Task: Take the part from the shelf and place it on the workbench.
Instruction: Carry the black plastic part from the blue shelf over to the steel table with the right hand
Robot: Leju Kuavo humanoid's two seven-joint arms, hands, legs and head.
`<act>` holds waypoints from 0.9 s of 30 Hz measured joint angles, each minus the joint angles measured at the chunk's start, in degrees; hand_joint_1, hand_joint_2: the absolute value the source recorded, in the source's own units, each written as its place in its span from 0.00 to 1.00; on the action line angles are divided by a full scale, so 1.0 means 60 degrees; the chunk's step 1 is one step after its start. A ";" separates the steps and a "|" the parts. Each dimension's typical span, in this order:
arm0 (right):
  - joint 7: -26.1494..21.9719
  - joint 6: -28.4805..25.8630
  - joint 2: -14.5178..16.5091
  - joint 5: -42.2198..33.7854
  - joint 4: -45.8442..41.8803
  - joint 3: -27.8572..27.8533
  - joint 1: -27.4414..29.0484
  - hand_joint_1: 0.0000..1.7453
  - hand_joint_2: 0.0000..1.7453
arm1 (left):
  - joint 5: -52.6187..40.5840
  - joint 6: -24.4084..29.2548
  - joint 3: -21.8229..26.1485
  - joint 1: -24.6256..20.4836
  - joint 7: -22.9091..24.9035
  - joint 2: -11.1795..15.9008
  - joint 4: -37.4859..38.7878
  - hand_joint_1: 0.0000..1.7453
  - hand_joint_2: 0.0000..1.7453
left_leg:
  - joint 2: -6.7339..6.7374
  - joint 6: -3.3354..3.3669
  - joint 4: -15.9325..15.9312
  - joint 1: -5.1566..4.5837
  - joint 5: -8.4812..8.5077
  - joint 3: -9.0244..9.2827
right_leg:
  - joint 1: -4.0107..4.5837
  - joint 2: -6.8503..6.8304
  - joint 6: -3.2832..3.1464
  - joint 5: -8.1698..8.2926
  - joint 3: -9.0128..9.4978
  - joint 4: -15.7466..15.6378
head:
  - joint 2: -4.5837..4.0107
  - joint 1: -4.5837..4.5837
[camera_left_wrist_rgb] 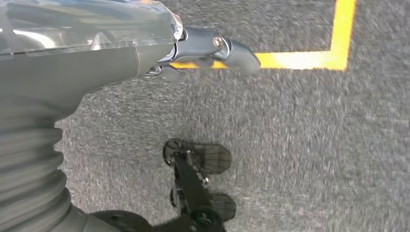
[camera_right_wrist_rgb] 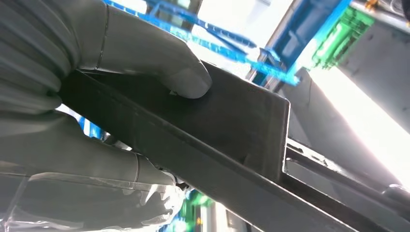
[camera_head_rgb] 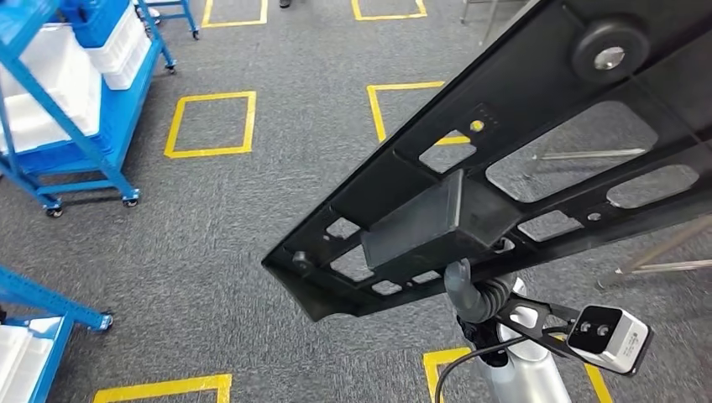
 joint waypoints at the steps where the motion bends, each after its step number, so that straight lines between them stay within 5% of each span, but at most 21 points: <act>1: 0.0000 -0.0003 0.0001 -0.0005 0.0005 0.0010 -0.0002 1.00 1.00 | 0.0000 -0.0006 0.0000 0.0024 -0.0007 0.0000 0.0000 0.00 1.00 | -0.0190 -0.0019 0.0672 0.0007 -0.0323 -0.0322 | 0.0002 0.0117 -0.0034 0.0002 0.0000 -0.0002 | 0.0000 0.0000; 3: 0.0001 -0.0005 0.0002 -0.0010 0.0016 0.0036 0.0017 1.00 1.00 | 0.0000 -0.0007 0.0000 0.0073 -0.0019 0.0001 0.0000 0.00 1.00 | -0.0308 -0.0049 0.1755 0.0013 -0.0657 -0.0886 | 0.0013 0.0380 -0.0058 -0.0001 0.0000 0.0009 | 0.0000 0.0000; 4: 0.0002 -0.0011 0.0002 -0.0008 0.0021 0.0055 0.0024 1.00 1.00 | 0.0000 -0.0007 0.0000 0.0087 -0.0026 0.0001 0.0000 0.00 1.00 | -0.0323 -0.0057 0.1838 0.0019 -0.0548 -0.0966 | 0.0013 0.0522 -0.0055 -0.0003 0.0003 0.0024 | 0.0000 0.0000; 6: 0.0003 -0.0034 0.0003 -0.0001 0.0005 0.0114 0.0029 1.00 1.00 | 0.0000 -0.0007 0.0000 0.0090 -0.0037 0.0006 0.0000 0.00 1.00 | -0.0435 -0.0061 0.0884 0.0057 0.0141 -0.0592 | -0.0007 0.0802 -0.0018 -0.0026 0.0012 0.0089 | 0.0000 -0.0001; 8: 0.0001 -0.0059 0.0004 0.0005 -0.0043 0.0177 0.0027 1.00 1.00 | 0.0000 -0.0002 0.0000 0.0092 -0.0037 0.0016 0.0000 0.00 1.00 | -0.0844 -0.0046 -0.0311 0.0112 0.0621 -0.0077 | -0.0012 0.1048 0.0074 -0.0071 -0.0032 0.0201 | 0.0000 0.0000; 10: 0.0002 -0.0084 0.0008 0.0010 -0.0098 0.0231 0.0029 1.00 1.00 | 0.0000 0.0008 0.0000 0.0094 -0.0016 0.0023 0.0000 0.00 1.00 | -0.1054 0.0035 -0.0712 0.0106 0.0665 0.0094 | -0.0025 0.1242 0.0195 -0.0063 -0.0114 0.0247 | 0.0000 0.0001; 12: 0.0004 -0.0131 0.0010 0.0025 -0.0151 0.0262 0.0037 1.00 1.00 | 0.0000 0.0003 0.0000 0.0065 0.0004 0.0025 0.0000 0.00 1.00 | -0.0876 0.0177 -0.0764 0.0084 0.0717 0.0112 | -0.0054 0.1361 0.0316 -0.0020 -0.0163 0.0216 | 0.0000 0.0001; 14: 0.0002 -0.0181 0.0009 0.0043 -0.0204 0.0270 0.0031 1.00 1.00 | 0.0000 -0.0020 0.0000 0.0018 0.0006 0.0025 0.0000 0.00 1.00 | -0.0682 0.0310 -0.0854 0.0086 0.0785 0.0143 | -0.0038 0.0959 0.0397 -0.0201 -0.0300 0.0475 | 0.0000 0.0002; 16: 0.0000 -0.0201 0.0010 0.0056 -0.0234 0.0285 0.0022 1.00 1.00 | 0.0000 -0.0037 0.0000 0.0023 0.0005 0.0025 0.0000 0.00 1.00 | -0.0449 0.0388 -0.0900 0.0059 0.0804 0.0160 | -0.0026 0.0382 0.0443 -0.0752 -0.0775 0.1472 | 0.0000 0.0002; 18: 0.0000 -0.0202 0.0009 0.0058 -0.0237 0.0300 0.0032 1.00 1.00 | 0.0000 -0.0046 0.0000 0.0062 0.0006 0.0026 0.0000 0.00 1.00 | -0.0187 0.0419 -0.0898 0.0028 0.0783 0.0157 | -0.0043 0.0228 0.0478 -0.1188 -0.1334 0.2614 | 0.0000 0.0002; 19: 0.0000 -0.0200 0.0007 0.0057 -0.0236 0.0302 0.0040 1.00 1.00 | 0.0000 -0.0053 0.0000 0.0068 0.0007 0.0025 0.0000 0.00 1.00 | -0.0058 0.0422 -0.0897 0.0020 0.0771 0.0161 | -0.0047 0.0206 0.0480 -0.1166 -0.1419 0.2794 | 0.0000 0.0002; 21: 0.0000 -0.0198 0.0007 0.0043 -0.0236 0.0303 0.0041 1.00 1.00 | 0.0000 -0.0067 -0.0001 0.0049 0.0005 0.0024 0.0000 0.00 1.00 | 0.0163 0.0400 -0.0896 0.0013 0.0740 0.0192 | -0.0035 0.0084 0.0442 -0.0682 -0.1015 0.2059 | 0.0000 0.0002; 23: 0.0001 -0.0192 0.0007 0.0022 -0.0236 0.0306 0.0022 1.00 1.00 | 0.0000 -0.0077 -0.0005 0.0028 0.0004 0.0022 0.0000 0.00 1.00 | 0.0344 0.0334 -0.0886 -0.0022 0.0687 0.0249 | 0.0053 -0.0413 0.0336 -0.0246 -0.0327 0.0785 | 0.0000 0.0001; 25: 0.0001 -0.0189 0.0007 0.0004 -0.0237 0.0307 0.0002 1.00 1.00 | 0.0000 -0.0080 -0.0009 0.0026 0.0002 0.0022 0.0000 0.00 1.00 | 0.0528 0.0241 -0.0882 -0.0071 0.0632 0.0298 | 0.0160 -0.0703 0.0222 -0.0166 -0.0046 0.0203 | 0.0000 0.0000; 27: 0.0000 -0.0184 0.0005 -0.0023 -0.0237 0.0298 0.0006 1.00 1.00 | 0.0000 -0.0094 -0.0014 0.0013 -0.0013 0.0021 0.0000 0.00 1.00 | 0.0750 0.0146 -0.0910 -0.0094 0.0589 0.0360 | 0.0186 -0.0473 0.0132 -0.0152 -0.0058 0.0151 | 0.0000 0.0001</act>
